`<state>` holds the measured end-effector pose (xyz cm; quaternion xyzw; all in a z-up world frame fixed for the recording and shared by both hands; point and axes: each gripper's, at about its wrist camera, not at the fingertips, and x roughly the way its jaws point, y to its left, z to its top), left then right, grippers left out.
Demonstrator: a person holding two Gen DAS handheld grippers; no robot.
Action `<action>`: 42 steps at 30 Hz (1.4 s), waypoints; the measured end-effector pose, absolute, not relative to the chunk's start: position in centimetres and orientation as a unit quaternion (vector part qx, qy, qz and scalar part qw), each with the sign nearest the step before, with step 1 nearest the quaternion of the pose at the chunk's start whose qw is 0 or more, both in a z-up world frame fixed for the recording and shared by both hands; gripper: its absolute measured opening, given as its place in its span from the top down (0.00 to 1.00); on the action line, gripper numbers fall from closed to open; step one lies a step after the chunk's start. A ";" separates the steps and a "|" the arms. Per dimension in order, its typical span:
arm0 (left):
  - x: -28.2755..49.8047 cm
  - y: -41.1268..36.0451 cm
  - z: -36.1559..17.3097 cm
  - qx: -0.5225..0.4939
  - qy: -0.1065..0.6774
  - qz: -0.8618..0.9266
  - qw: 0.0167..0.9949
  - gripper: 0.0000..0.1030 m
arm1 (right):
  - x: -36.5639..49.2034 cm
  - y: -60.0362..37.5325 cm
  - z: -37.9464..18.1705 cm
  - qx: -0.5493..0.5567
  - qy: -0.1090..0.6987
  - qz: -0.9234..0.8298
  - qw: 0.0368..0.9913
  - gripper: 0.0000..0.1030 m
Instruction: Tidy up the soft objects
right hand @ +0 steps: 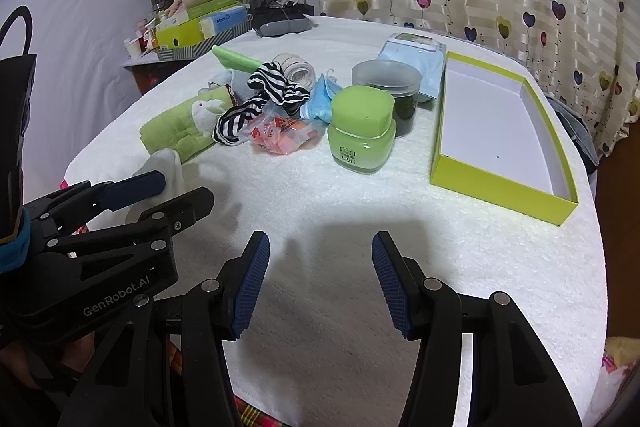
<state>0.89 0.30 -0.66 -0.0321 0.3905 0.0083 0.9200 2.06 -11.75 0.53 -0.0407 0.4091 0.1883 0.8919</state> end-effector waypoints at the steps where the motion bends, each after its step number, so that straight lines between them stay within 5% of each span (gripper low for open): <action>1: 0.9 0.3 -0.7 -0.032 0.390 0.008 0.920 0.47 | 2.1 -11.8 0.5 -0.041 0.410 0.189 0.892 0.47; 42: 0.7 0.2 -0.7 -0.037 0.385 0.010 0.922 0.47 | 2.2 -11.7 0.5 -0.041 0.408 0.191 0.892 0.47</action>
